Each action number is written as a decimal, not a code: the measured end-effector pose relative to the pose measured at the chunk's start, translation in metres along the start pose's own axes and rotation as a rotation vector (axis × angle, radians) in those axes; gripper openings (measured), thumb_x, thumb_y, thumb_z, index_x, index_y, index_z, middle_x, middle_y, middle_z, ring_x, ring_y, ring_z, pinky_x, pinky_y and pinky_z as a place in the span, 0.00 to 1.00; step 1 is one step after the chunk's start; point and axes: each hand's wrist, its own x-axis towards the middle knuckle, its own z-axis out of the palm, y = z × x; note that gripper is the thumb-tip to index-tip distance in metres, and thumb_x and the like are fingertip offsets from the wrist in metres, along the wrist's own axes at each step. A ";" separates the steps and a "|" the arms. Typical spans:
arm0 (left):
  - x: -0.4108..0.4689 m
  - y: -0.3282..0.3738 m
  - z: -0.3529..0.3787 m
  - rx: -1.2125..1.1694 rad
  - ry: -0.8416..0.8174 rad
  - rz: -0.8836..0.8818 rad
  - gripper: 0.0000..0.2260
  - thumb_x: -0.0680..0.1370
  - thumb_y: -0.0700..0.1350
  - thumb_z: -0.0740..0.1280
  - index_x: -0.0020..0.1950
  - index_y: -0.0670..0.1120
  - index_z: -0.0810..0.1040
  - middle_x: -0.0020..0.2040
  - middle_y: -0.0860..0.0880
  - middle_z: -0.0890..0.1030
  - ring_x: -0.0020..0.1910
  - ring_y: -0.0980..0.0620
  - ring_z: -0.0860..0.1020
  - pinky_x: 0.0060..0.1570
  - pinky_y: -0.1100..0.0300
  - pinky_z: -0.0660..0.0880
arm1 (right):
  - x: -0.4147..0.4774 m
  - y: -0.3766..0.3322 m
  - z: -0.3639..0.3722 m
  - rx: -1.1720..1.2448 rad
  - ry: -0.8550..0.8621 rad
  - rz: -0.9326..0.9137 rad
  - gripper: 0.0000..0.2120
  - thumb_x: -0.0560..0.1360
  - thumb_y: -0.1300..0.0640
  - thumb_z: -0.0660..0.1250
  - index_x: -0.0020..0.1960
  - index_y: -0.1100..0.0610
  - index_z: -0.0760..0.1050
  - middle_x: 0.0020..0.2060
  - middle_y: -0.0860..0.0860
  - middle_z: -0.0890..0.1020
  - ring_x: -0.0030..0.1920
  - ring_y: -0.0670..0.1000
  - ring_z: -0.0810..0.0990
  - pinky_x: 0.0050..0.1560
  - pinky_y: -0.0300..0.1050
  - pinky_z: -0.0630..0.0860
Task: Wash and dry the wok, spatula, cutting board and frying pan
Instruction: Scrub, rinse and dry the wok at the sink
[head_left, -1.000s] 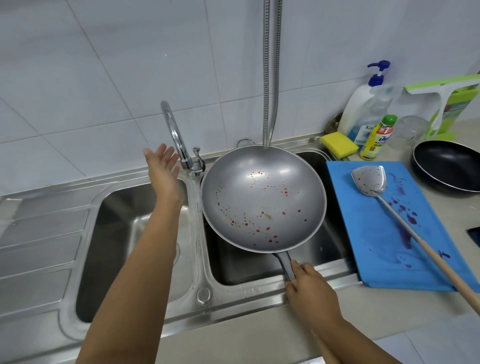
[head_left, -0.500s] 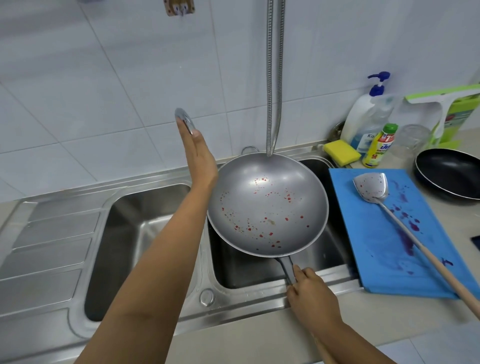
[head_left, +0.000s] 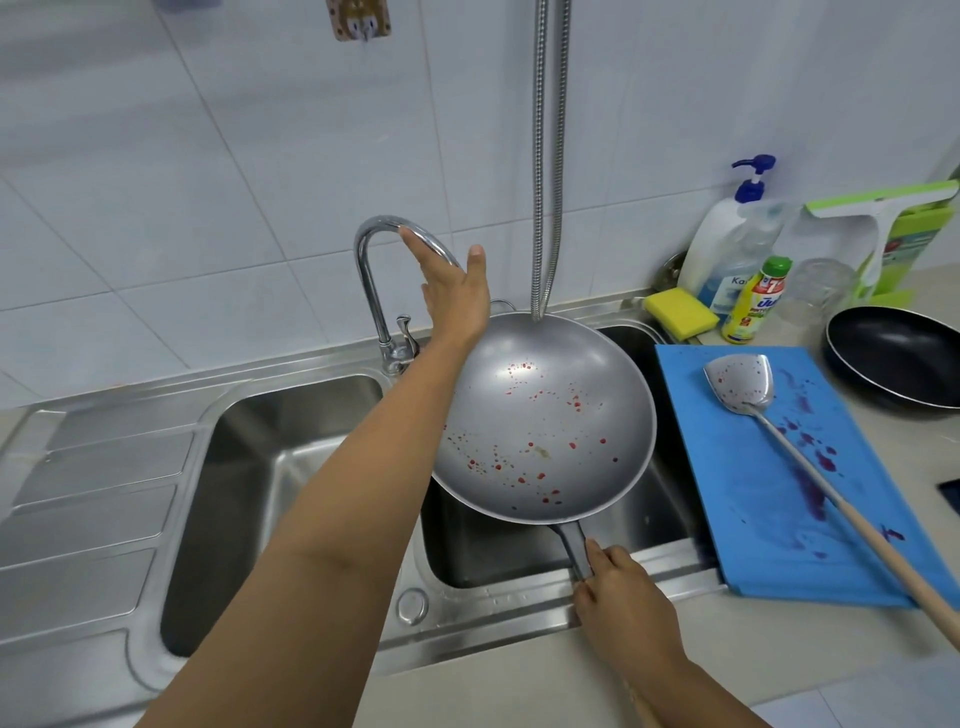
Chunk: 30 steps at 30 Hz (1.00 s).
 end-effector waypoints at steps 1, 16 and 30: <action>-0.003 -0.004 -0.002 0.004 0.024 0.033 0.38 0.78 0.60 0.56 0.76 0.60 0.31 0.80 0.46 0.55 0.73 0.39 0.65 0.73 0.40 0.58 | 0.000 0.000 0.000 -0.004 0.002 0.000 0.25 0.81 0.50 0.55 0.78 0.50 0.57 0.64 0.46 0.71 0.58 0.45 0.74 0.54 0.37 0.74; 0.025 -0.109 -0.060 0.861 -0.225 0.050 0.29 0.82 0.43 0.54 0.80 0.43 0.45 0.80 0.44 0.48 0.79 0.45 0.49 0.75 0.44 0.49 | 0.000 0.000 0.000 0.003 0.003 -0.001 0.25 0.82 0.49 0.56 0.78 0.50 0.57 0.64 0.46 0.71 0.58 0.45 0.75 0.55 0.36 0.75; 0.019 -0.116 -0.061 1.083 -0.200 0.104 0.25 0.79 0.41 0.59 0.76 0.41 0.60 0.73 0.42 0.66 0.68 0.40 0.69 0.63 0.47 0.69 | 0.002 0.002 0.002 -0.002 0.008 0.003 0.25 0.81 0.50 0.55 0.77 0.50 0.58 0.64 0.45 0.70 0.56 0.44 0.75 0.50 0.35 0.74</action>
